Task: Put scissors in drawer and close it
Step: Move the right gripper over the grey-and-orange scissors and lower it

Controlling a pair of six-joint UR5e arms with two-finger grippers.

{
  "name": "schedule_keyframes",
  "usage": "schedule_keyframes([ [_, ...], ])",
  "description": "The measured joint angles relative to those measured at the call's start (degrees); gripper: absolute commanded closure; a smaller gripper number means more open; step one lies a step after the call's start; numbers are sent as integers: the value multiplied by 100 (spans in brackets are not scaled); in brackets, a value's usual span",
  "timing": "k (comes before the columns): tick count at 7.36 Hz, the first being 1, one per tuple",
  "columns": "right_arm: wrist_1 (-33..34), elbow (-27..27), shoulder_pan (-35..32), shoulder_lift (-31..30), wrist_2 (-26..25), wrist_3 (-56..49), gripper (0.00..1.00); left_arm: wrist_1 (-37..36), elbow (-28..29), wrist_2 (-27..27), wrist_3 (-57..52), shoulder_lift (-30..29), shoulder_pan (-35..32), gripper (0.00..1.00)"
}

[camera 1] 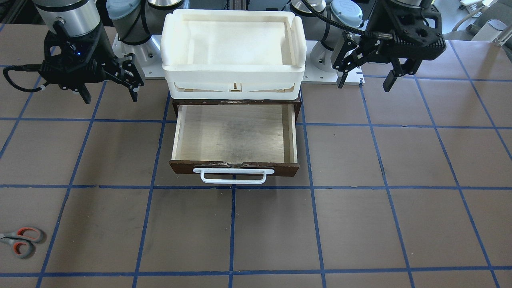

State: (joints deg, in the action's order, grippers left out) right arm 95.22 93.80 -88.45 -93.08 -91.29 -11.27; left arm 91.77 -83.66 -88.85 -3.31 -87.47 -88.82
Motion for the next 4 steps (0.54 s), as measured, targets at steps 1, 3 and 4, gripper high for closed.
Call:
schedule_keyframes([
  [1,23,3,247,115,-4,-814,1,-1,-12,-1,3,5,-1,0],
  [3,174,10,920,374,-3,-2296,1,-1,-18,-1,6,8,2,0],
  [4,299,9,1221,495,2,-3047,1,-3,-18,-1,8,0,2,0],
])
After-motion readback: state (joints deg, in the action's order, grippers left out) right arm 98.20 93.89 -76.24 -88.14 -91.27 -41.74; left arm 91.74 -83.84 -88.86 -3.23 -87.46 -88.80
